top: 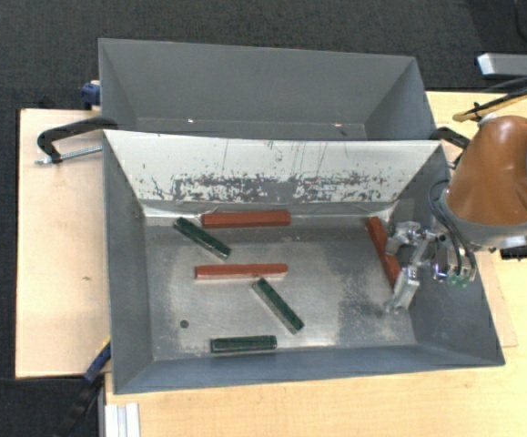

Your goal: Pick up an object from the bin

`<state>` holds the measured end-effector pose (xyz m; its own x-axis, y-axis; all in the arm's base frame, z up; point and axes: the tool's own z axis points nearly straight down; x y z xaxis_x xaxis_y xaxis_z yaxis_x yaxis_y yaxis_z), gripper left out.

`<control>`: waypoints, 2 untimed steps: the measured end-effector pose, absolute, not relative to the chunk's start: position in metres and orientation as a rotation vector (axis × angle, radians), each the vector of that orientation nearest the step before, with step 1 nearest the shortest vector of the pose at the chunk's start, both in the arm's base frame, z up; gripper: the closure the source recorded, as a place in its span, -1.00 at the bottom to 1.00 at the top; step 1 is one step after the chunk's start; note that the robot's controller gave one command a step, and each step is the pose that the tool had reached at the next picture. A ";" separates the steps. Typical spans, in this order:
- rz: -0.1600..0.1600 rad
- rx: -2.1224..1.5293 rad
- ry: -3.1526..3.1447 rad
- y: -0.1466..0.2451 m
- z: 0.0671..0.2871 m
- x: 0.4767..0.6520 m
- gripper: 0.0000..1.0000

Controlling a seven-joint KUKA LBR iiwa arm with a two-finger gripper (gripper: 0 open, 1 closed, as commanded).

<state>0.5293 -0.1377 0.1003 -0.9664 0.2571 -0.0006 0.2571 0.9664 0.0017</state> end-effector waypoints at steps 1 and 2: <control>0.001 0.414 3.110 -0.149 0.108 0.560 -1.00; 0.000 0.418 3.105 -0.151 0.109 0.568 -1.00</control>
Offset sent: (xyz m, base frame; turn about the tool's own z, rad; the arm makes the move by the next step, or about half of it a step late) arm 0.0159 -0.0135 -0.0217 0.1063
